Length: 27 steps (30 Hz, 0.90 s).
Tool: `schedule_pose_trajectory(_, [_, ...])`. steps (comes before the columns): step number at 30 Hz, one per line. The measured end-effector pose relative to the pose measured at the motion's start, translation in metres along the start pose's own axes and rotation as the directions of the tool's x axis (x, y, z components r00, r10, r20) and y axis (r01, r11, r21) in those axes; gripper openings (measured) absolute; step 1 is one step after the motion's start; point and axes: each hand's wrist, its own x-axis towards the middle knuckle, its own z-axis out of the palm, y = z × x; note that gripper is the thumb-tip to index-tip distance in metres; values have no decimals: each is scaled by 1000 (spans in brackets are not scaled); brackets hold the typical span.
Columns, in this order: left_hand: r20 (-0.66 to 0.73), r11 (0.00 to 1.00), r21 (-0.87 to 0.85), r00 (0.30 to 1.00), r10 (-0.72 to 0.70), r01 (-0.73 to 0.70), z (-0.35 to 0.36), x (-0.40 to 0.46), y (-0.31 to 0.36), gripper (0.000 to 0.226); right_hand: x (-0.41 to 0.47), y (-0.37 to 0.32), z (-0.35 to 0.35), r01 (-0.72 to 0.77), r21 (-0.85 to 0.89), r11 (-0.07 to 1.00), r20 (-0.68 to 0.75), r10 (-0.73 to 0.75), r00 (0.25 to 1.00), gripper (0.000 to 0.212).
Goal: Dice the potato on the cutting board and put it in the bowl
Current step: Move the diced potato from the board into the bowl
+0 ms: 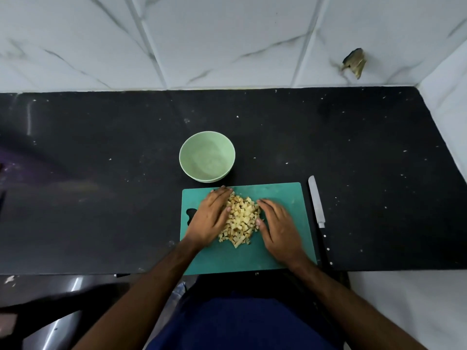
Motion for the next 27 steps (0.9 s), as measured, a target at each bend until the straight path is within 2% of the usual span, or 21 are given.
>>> schedule_pose_trajectory(5, [-32,1000,1,999,4,-4,10,4,8,50,1,0,1,-14,39,999,-34,15,999,53])
schedule_pose_trajectory(9, [55,996,16,995,83,-84,12,15,10,50,1,0,0,-30,59,998,-49,33,998,54])
schedule_pose_trajectory(12, [108,995,-19,989,98,-96,17,22,12,51,1,-1,0,-44,91,995,-48,48,998,56])
schedule_pose_trajectory(19, [118,977,-152,979,165,-146,37,22,34,50,1,1,0,-49,176,983,-100,67,993,55])
schedule_pose_trajectory(22, [70,949,-309,994,84,-59,41,19,50,50,0,1,-1,-42,260,965,-127,77,989,55])
schedule_pose_trajectory(25, [-21,890,-448,994,-106,85,28,20,50,47,1,3,-3,-86,359,929,-116,136,984,58])
schedule_pose_trajectory(27, [-69,875,-467,981,-179,127,14,20,42,44,4,6,-8,-56,352,934,-79,90,993,64])
